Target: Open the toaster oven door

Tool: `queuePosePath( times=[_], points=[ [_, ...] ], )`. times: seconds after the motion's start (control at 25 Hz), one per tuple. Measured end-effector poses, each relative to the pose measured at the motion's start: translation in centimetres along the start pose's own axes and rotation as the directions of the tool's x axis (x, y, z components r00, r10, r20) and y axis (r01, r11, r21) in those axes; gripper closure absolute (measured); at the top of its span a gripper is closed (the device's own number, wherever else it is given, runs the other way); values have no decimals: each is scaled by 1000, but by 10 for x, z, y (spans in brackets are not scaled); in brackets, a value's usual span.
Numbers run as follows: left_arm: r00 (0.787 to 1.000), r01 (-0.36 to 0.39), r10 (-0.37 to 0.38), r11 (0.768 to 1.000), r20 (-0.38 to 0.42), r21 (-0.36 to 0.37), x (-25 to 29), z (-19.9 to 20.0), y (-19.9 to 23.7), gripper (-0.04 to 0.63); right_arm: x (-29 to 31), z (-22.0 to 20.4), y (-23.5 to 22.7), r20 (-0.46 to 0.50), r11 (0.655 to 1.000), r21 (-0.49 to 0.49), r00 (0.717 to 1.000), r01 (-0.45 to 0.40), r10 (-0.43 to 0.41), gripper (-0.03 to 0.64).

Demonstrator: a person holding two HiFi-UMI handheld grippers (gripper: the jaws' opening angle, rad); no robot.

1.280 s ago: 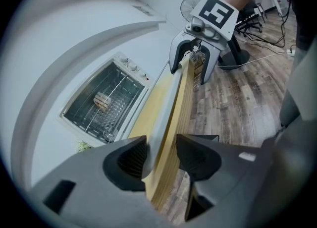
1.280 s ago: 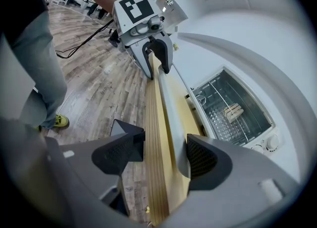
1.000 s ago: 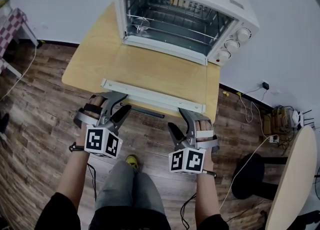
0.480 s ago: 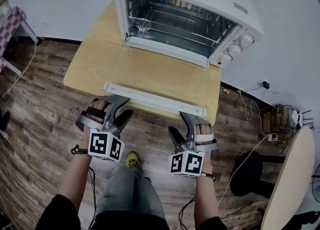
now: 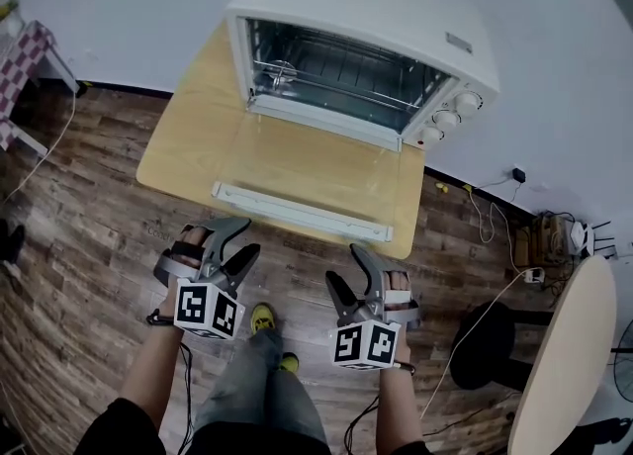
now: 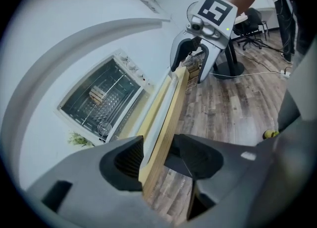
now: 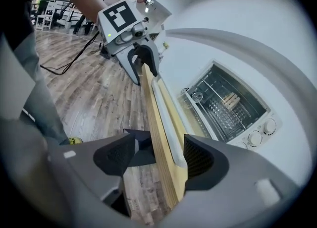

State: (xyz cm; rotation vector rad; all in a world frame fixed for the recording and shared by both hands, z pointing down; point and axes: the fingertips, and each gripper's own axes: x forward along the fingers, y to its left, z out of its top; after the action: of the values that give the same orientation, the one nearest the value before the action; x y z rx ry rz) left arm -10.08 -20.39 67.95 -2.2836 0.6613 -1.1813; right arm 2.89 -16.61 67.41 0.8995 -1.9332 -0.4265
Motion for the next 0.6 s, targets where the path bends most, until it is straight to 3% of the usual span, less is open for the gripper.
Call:
queuePosePath(
  times=[0.36,0.48,0.6],
  points=[
    [998,-56,60,989,22,-140,-68,49,32,434,-72,40,-39,54,977,204,996,61,-73,418],
    [995,-89,97,970,25,-226,-92,63,45,457,-96,51,-49,61,960,271,994,75,-95,486],
    [991,-118,131,948,25,-295,-111,70,55,465,-115,63,-55,74,938,336,990,89,-120,514]
  ],
)
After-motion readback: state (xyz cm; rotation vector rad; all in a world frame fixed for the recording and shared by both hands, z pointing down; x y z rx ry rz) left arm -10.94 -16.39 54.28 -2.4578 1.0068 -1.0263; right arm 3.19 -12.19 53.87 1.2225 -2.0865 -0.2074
